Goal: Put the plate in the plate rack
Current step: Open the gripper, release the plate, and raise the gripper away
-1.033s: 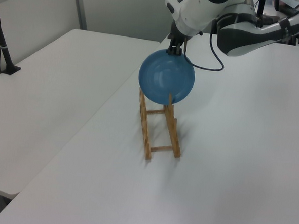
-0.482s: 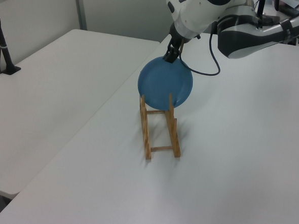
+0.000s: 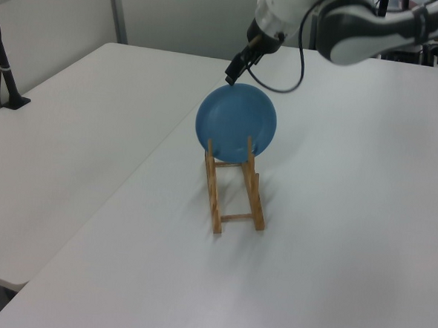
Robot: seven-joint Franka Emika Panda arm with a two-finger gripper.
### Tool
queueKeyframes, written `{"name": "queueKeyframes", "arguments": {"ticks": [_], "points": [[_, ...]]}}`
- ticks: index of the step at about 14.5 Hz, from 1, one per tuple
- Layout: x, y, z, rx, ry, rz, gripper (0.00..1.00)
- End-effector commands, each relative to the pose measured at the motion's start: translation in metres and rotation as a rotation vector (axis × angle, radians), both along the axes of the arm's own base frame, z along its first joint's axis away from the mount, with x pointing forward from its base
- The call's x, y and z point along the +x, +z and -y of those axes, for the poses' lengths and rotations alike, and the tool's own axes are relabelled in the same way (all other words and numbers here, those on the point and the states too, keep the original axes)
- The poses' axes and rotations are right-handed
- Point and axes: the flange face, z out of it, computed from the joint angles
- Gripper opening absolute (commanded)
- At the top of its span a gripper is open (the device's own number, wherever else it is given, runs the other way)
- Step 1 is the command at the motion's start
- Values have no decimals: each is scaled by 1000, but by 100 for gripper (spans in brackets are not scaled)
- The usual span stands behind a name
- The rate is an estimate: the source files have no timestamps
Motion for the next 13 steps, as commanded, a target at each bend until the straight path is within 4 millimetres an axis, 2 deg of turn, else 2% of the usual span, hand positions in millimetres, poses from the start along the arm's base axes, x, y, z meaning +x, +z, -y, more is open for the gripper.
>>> {"name": "queueKeyframes", "arguments": {"ticks": [1, 4, 7, 9, 13], "points": [[-4, 28, 26, 218, -38, -20, 100], [-10, 34, 59, 281, -15, -138, 100], [-26, 46, 93, 323, 39, -263, 100], [-39, 49, 119, 314, 62, -362, 100], [-61, 50, 154, 271, 99, -507, 100]]}}
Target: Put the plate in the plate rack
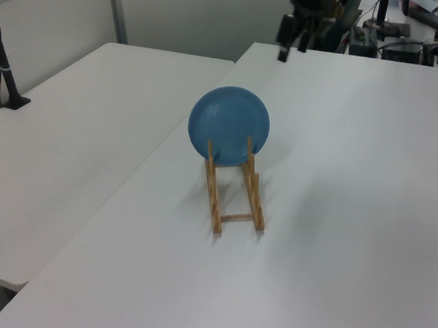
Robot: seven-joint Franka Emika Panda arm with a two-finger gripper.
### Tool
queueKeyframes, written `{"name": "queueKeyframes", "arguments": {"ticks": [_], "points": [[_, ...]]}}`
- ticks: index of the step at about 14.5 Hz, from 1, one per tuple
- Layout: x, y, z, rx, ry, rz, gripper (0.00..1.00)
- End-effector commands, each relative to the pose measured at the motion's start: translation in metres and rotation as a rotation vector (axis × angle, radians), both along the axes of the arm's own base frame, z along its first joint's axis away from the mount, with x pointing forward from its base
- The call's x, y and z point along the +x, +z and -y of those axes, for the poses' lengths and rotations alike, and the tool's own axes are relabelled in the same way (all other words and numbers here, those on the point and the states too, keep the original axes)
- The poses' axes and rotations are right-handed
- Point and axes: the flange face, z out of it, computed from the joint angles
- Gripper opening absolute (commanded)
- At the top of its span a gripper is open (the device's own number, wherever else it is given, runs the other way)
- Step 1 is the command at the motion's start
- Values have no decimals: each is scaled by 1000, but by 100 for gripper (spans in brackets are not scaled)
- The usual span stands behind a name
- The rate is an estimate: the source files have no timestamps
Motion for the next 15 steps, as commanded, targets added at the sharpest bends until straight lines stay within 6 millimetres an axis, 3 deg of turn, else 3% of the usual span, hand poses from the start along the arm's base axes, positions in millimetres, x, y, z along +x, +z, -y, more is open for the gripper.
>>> {"name": "queueKeyframes", "arguments": {"ticks": [1, 3, 8, 10, 15], "points": [[-24, 0, 29, -6, 67, -117, 100], [-32, 3, 43, -8, 50, -146, 100], [-35, -19, 63, -99, 34, -197, 100], [-35, -31, 63, -103, 36, -212, 100], [-34, -32, 70, -103, 23, -210, 100]]}}
